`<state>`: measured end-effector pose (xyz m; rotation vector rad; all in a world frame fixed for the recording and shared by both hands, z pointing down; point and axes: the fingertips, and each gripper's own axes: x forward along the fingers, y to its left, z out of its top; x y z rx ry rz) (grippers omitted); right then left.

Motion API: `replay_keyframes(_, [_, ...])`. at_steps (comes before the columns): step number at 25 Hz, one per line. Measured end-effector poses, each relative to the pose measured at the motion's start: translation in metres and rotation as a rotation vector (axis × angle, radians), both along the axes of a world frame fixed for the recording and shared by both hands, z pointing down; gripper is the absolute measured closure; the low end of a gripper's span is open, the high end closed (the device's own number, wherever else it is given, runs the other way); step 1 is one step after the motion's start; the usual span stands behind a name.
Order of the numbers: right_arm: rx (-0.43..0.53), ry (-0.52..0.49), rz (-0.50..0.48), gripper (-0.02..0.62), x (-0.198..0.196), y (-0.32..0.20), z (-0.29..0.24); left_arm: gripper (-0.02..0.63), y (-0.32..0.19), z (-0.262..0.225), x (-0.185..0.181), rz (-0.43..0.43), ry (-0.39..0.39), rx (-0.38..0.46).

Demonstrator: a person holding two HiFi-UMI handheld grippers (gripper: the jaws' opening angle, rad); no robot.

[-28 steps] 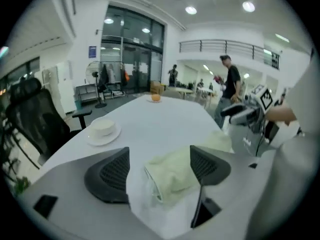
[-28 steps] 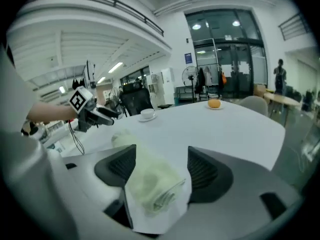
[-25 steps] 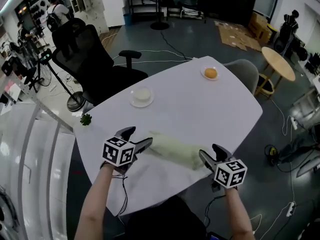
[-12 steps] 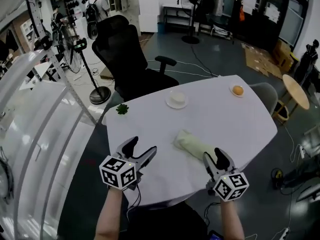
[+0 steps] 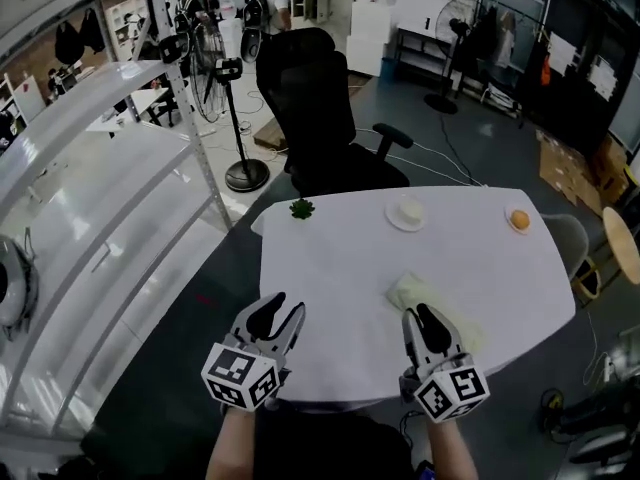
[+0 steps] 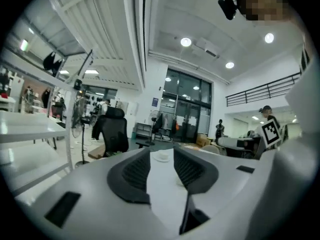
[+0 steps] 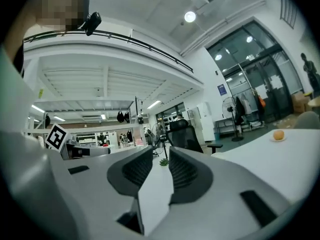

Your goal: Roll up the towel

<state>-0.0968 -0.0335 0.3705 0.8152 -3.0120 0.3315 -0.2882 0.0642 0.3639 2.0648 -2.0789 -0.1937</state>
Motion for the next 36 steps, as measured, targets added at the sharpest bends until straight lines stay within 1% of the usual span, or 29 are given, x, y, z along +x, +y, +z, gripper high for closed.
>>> replay_keyframes(2, [0.001, 0.018, -0.031, 0.536, -0.006, 0.003, 0.006, 0.525, 0.013, 0.009, -0.010, -0.094, -0.029, -0.012])
replay_keyframes(3, [-0.002, 0.030, -0.046, 0.574, -0.007, 0.004, 0.010, 0.546, 0.019, 0.015, -0.012, -0.126, -0.032, -0.023])
replay_keyframes(4, [-0.005, 0.042, -0.062, 0.586, -0.008, 0.005, 0.014, 0.551, 0.025, 0.020, -0.012, -0.149, -0.031, -0.033])
replay_keyframes(7, [-0.010, 0.073, -0.100, 0.588, -0.008, 0.006, 0.026, 0.575, 0.041, 0.032, -0.010, -0.198, -0.032, -0.055])
replay_keyframes(10, [-0.014, 0.103, -0.142, 0.588, -0.011, 0.006, 0.036, 0.589, 0.051, 0.039, -0.006, -0.227, -0.028, -0.065])
replay_keyframes(18, [0.020, 0.180, -0.227, 0.588, -0.018, 0.011, 0.045, 0.591, 0.044, 0.036, 0.011, -0.213, -0.068, -0.062])
replay_keyframes(21, [0.023, 0.190, -0.249, 0.588, -0.019, 0.013, 0.044, 0.591, 0.037, 0.033, 0.016, -0.198, -0.079, -0.056])
replay_keyframes(24, [0.020, 0.192, -0.246, 0.588, -0.016, 0.013, 0.045, 0.590, 0.030, 0.031, 0.021, -0.179, -0.090, -0.055])
replay_keyframes(28, [0.010, 0.201, -0.235, 0.588, -0.012, 0.014, 0.048, 0.589, 0.025, 0.033, 0.027, -0.154, -0.084, -0.055])
replay_keyframes(36, [0.001, 0.206, -0.231, 0.588, -0.012, 0.016, 0.056, 0.590, 0.016, 0.035, 0.026, -0.124, -0.079, -0.051])
